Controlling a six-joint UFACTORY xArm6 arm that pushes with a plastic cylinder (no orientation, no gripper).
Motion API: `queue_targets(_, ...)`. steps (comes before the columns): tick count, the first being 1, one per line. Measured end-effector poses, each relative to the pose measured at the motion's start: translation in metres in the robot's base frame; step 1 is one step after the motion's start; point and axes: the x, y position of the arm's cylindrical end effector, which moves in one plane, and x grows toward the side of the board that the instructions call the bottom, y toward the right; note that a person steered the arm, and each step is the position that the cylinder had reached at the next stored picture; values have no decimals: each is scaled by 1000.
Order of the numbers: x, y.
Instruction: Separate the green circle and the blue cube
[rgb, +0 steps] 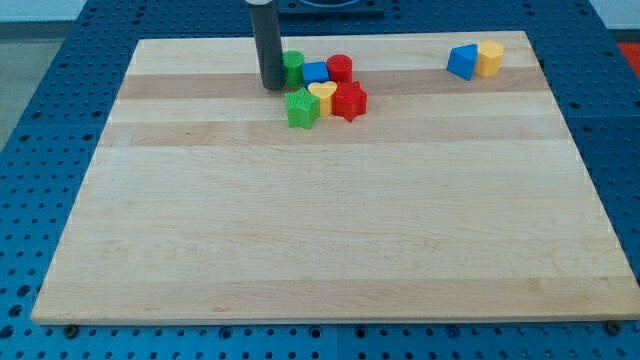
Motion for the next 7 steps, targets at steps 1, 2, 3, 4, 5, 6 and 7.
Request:
queue_targets(1, 8, 16)
queue_targets(2, 8, 32)
queue_targets(3, 8, 39)
queue_targets(4, 3, 54)
queue_targets(5, 3, 44)
queue_targets(6, 3, 20)
queue_targets(7, 3, 7)
